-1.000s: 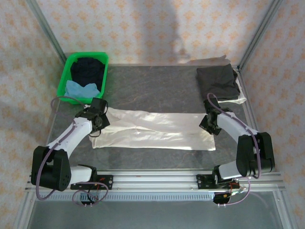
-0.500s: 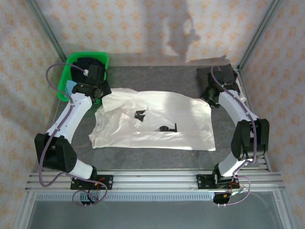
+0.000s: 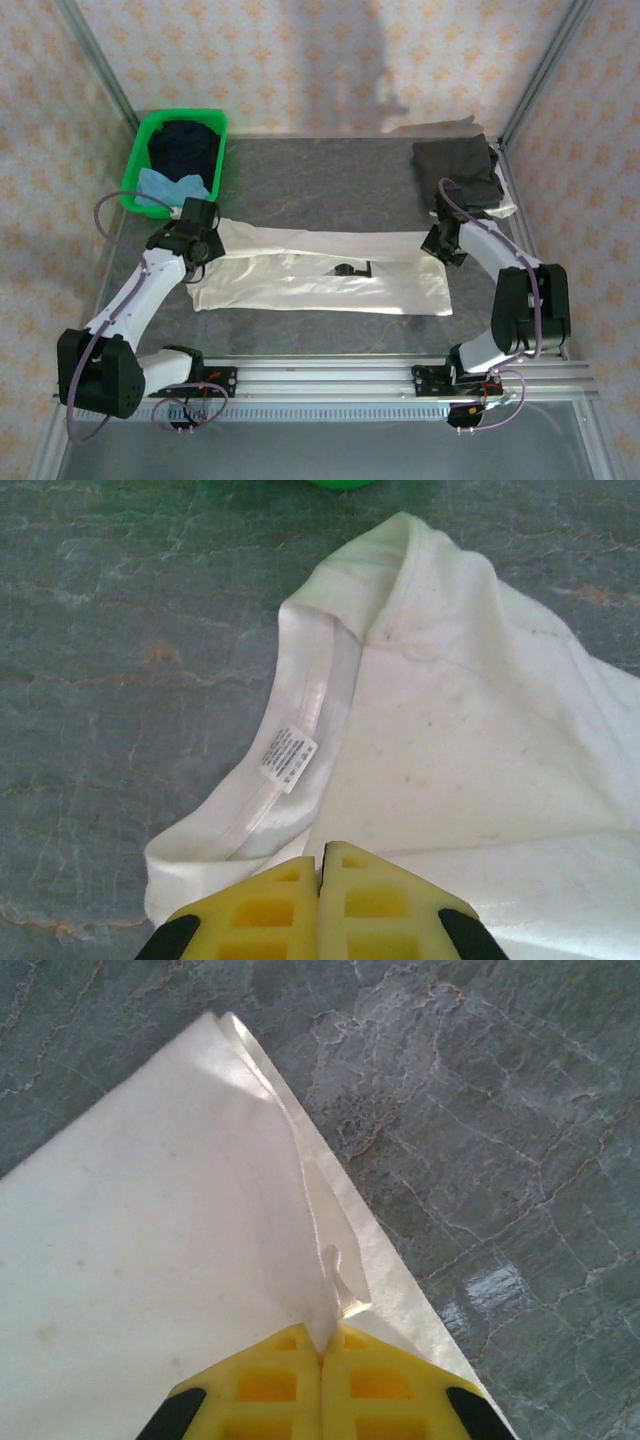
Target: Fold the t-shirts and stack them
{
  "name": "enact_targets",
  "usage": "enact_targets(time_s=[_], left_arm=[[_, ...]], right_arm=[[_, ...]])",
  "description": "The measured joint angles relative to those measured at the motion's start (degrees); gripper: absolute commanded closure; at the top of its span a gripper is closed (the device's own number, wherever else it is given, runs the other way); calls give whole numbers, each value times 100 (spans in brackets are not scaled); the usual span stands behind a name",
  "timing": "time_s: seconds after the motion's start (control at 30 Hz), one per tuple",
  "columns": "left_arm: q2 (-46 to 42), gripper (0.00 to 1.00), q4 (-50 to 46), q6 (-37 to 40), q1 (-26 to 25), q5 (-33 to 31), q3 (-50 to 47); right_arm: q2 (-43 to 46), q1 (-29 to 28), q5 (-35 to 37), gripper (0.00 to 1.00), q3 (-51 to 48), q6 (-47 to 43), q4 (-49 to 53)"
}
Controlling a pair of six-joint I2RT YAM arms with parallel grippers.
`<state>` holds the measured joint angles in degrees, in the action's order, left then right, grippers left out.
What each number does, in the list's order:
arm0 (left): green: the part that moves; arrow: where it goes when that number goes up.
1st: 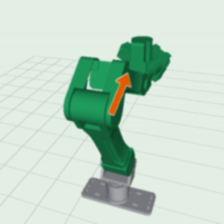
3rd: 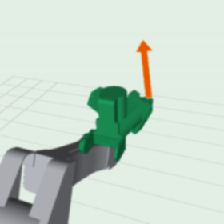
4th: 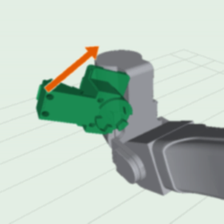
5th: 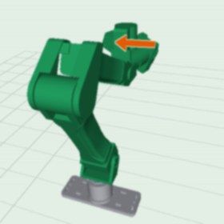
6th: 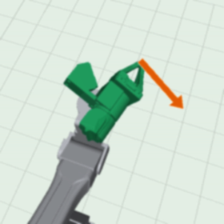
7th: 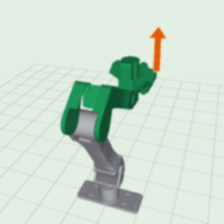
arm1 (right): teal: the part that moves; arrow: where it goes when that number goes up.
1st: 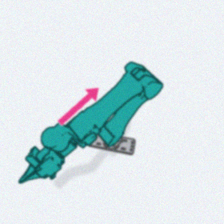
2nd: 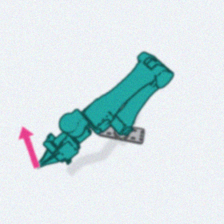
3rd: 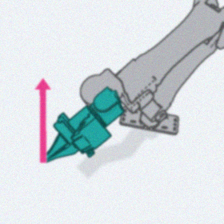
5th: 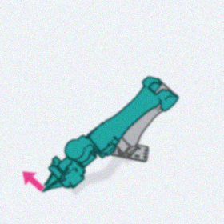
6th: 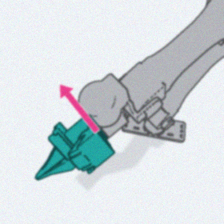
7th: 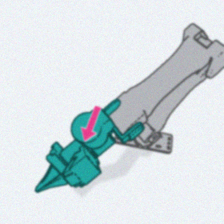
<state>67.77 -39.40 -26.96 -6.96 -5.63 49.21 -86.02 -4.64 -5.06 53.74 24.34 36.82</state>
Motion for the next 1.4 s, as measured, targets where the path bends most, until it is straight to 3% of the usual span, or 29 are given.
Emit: enact_targets(time_s=[0.33,0.6,0.67,0.83,0.93,1.03,1.23,1.4], left_arm=[[-2,100,125,-188,0,114,-632],[2,100,221,-413,-151,247,-1012],[2,100,260,-481,-214,262,-1099],[26,99,264,-629,-433,256,-1158],[24,79,256,-699,-468,247,-1158],[-2,76,221,-758,-468,214,-1156],[-269,57,-22,-734,-468,195,-968],[256,54,72,-557,-695,267,-343]], right_arm=[[-109,-2,291,100,-116,-4,0],[-494,-2,361,92,-116,-15,0],[-487,-2,407,85,-116,-4,0],[-479,0,511,78,-114,9,35],[-444,0,573,72,-116,9,101],[-221,-15,678,70,-120,63,192],[693,-557,612,66,-284,232,-46],[267,-846,240,68,-417,361,-514]])
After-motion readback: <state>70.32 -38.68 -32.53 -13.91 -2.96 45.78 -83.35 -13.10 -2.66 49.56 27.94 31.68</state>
